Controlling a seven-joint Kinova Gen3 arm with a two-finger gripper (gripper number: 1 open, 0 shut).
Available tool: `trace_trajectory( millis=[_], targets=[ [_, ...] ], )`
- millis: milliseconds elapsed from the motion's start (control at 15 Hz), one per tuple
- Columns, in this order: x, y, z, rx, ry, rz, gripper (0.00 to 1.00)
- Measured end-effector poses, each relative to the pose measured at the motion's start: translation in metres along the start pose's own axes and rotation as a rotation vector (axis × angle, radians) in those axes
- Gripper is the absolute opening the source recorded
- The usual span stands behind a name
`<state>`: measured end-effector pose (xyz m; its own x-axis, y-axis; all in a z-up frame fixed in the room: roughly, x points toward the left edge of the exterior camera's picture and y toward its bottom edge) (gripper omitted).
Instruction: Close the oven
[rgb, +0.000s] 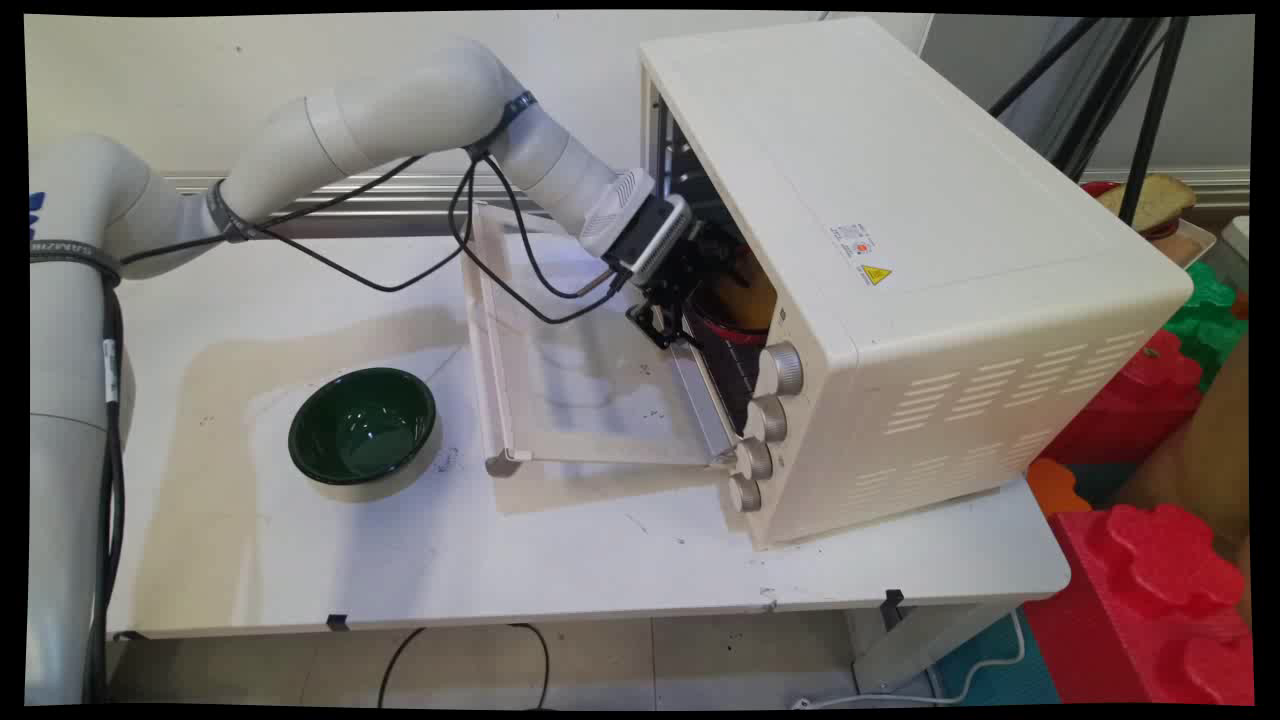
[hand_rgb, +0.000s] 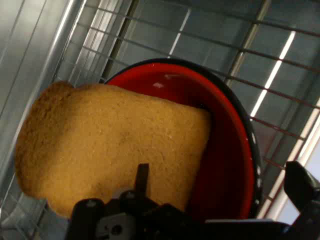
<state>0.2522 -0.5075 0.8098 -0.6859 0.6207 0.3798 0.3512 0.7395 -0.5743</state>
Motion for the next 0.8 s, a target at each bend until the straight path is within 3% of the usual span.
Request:
trace_trajectory(
  millis=[800],
  targets=[
    [-0.009, 0.04, -0.094, 0.042, 0.053, -0.295, 1.0]
  ],
)
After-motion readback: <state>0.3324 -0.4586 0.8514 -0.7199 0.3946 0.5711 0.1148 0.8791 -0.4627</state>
